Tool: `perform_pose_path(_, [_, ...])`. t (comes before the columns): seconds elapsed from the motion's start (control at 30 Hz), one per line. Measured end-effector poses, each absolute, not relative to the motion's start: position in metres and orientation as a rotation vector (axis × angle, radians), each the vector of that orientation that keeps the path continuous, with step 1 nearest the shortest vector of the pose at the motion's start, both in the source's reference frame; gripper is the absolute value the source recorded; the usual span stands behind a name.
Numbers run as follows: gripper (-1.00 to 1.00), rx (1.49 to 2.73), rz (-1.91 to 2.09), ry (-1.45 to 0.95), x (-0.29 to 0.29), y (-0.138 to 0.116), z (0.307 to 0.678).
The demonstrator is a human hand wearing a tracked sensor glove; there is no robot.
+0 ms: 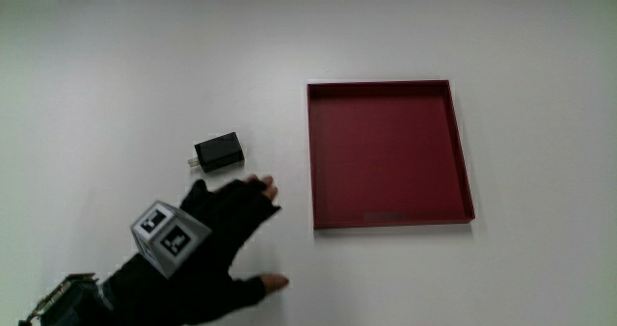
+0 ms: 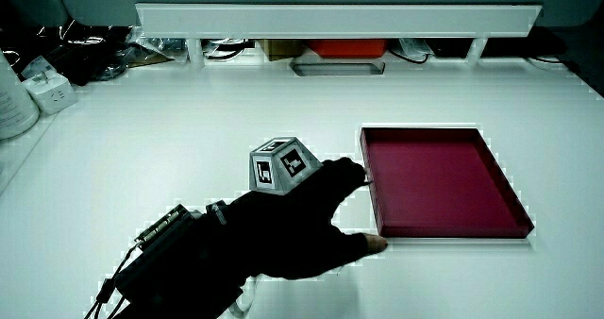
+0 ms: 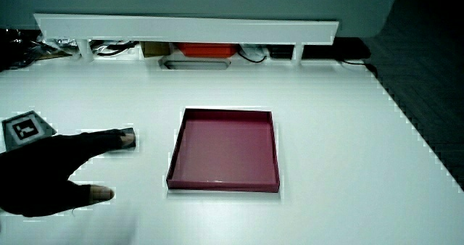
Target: Place charger on desk
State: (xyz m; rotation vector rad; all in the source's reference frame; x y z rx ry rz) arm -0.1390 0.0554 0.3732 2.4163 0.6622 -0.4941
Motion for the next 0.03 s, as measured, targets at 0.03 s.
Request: perform_pose_path(0.03, [-1.0, 2.411, -0.513, 0.757, -0.1359, 0.0599, 0.3744])
